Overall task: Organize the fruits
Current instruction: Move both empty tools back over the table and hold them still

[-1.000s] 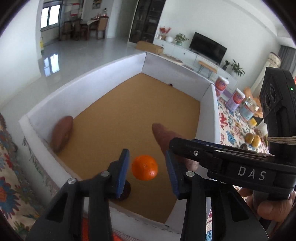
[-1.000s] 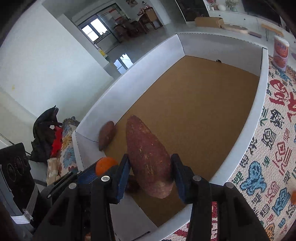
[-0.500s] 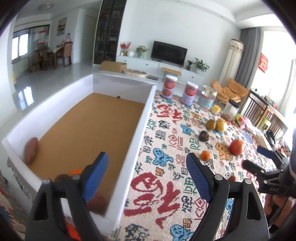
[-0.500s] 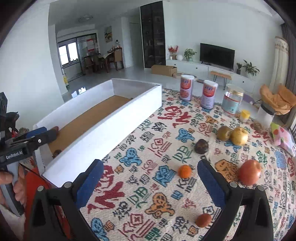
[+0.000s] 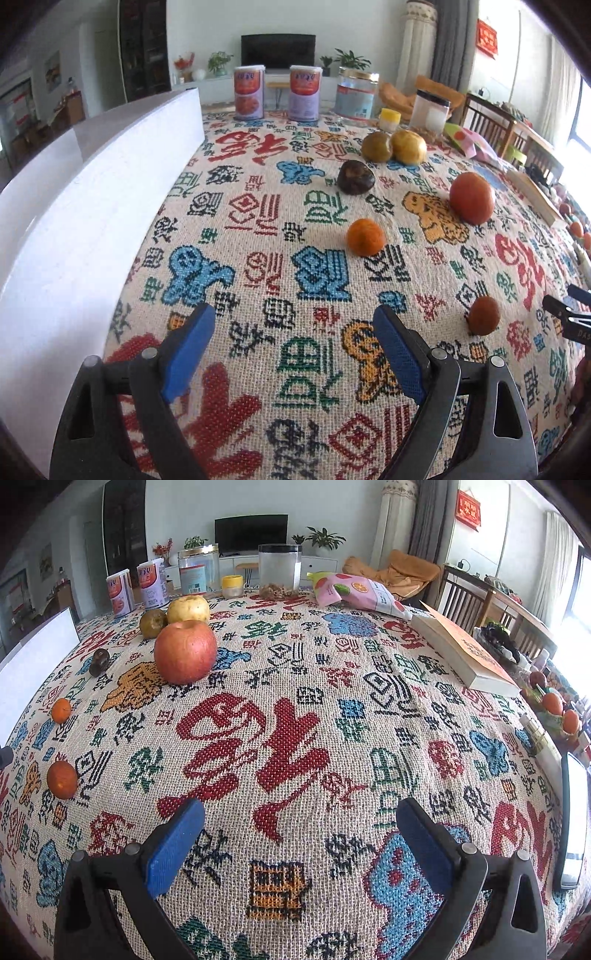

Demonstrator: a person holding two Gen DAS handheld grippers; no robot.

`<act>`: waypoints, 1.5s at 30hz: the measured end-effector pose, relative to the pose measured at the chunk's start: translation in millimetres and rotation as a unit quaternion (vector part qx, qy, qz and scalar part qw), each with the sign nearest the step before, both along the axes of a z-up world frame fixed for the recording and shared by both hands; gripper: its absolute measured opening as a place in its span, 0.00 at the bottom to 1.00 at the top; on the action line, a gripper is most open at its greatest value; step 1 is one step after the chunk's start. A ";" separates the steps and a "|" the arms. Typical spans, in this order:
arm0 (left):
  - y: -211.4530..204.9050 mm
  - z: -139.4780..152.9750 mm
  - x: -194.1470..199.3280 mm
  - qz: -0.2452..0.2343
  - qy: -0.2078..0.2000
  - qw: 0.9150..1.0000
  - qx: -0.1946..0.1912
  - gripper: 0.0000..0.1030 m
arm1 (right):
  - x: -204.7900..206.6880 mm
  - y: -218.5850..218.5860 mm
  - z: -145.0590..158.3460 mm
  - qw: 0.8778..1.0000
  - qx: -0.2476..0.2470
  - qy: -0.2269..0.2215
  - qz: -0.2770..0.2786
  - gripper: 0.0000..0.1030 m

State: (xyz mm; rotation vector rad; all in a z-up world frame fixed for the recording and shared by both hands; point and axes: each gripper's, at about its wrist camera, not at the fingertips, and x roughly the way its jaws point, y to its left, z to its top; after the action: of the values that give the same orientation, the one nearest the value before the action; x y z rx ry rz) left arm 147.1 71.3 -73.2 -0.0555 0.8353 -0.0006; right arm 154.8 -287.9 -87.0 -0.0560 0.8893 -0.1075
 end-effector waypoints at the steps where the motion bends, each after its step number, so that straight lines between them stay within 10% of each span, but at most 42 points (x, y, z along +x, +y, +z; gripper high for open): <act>1: 1.9 -4.3 1.9 0.002 0.006 1.000 -0.002 0.86 | 0.4 0.5 -5.7 1.000 0.001 0.005 0.000 1.00; 45: -5.8 -25.2 17.5 0.001 0.044 0.999 0.015 0.96 | 9.2 -3.8 -15.9 0.999 0.029 0.029 -0.022 1.00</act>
State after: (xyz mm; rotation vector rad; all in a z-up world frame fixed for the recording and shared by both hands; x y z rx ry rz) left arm 164.6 65.5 -98.4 -0.0290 0.9233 0.0168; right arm 163.9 -291.7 -102.9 0.0146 0.9509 -0.1226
